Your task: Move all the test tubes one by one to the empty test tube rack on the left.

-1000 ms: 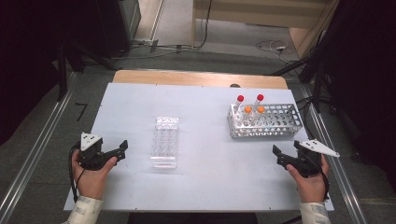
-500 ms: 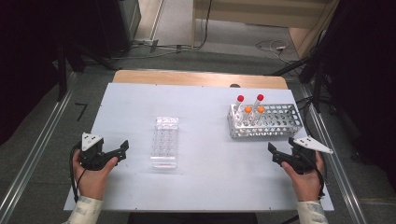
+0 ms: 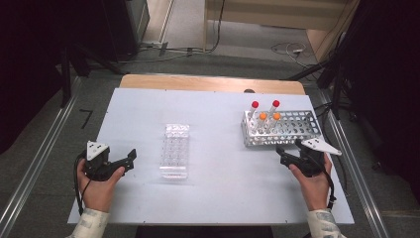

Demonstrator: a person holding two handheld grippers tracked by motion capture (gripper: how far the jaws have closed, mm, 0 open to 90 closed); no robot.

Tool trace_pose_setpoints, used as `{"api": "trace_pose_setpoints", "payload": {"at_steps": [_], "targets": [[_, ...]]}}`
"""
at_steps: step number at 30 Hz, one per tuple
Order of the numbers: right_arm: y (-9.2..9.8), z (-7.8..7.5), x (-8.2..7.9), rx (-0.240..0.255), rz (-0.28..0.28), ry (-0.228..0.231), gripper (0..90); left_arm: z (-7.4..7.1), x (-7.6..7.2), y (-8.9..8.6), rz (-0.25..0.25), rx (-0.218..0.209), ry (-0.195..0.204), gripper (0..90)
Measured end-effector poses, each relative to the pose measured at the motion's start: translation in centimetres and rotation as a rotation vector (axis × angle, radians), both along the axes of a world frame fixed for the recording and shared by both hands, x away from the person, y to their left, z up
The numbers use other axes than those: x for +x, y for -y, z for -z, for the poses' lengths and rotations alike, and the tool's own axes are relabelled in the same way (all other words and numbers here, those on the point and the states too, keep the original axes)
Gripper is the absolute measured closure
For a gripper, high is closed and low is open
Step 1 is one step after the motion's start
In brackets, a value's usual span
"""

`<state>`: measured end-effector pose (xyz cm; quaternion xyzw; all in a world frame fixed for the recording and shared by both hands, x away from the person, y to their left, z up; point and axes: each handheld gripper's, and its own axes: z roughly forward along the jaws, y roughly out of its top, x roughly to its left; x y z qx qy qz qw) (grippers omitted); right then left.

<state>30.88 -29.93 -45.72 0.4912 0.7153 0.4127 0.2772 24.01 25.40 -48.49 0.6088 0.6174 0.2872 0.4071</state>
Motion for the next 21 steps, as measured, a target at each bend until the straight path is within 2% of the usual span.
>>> {"api": "trace_pose_setpoints", "payload": {"at_steps": [3, 8, 10, 11, 16, 21], "targets": [[-0.5, -0.1, 0.3, -0.005, -0.006, 0.001, 24.7, 0.0, 0.0, 0.0, -0.001, 0.005, -0.003, 7.8], [-1.6, -0.4, 1.0, -0.013, -0.031, 0.019, 37.1, -0.1, -0.2, -0.1, -0.013, -0.002, 0.002, 7.8], [-1.8, -0.5, 1.2, -0.015, -0.033, 0.024, 39.0, -0.1, -0.2, -0.1, -0.016, -0.003, 0.004, 7.8], [-2.3, -0.5, 1.5, -0.01, -0.043, 0.028, 43.3, -0.1, -0.2, -0.1, -0.016, -0.002, 0.003, 7.8], [-3.1, -0.3, 2.2, -0.03, -0.052, 0.029, 54.6, -0.1, -0.2, -0.1, -0.014, 0.0, 0.004, 7.8], [-3.4, -0.3, 2.6, -0.024, -0.046, 0.031, 56.5, -0.1, -0.2, -0.1, -0.01, 0.0, 0.003, 7.9]]}}
